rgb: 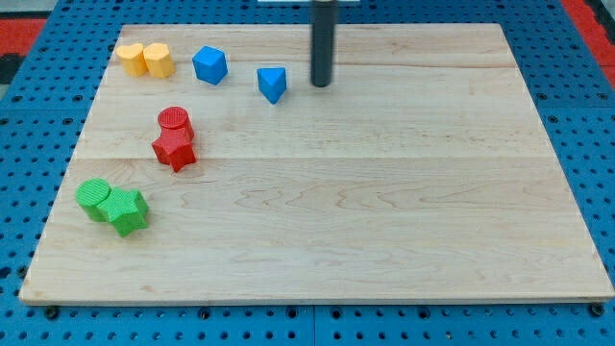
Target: Slide the blue triangle a bit left and down
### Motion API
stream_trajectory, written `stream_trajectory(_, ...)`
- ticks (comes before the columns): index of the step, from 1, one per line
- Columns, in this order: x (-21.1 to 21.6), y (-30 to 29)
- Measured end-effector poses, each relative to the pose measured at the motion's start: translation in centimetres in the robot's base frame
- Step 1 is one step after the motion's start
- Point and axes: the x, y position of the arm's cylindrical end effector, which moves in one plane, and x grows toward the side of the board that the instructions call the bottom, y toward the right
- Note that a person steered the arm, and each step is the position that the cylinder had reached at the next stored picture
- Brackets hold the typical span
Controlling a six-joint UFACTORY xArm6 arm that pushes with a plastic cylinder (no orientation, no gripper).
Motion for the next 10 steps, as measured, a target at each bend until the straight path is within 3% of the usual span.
stream_trajectory(1,1.7,-5.9)
stream_trajectory(2,1.7,-7.9)
stream_trajectory(3,0.6,-5.6)
stream_trajectory(8,-4.3,-7.5)
stream_trajectory(10,-4.3,-10.2)
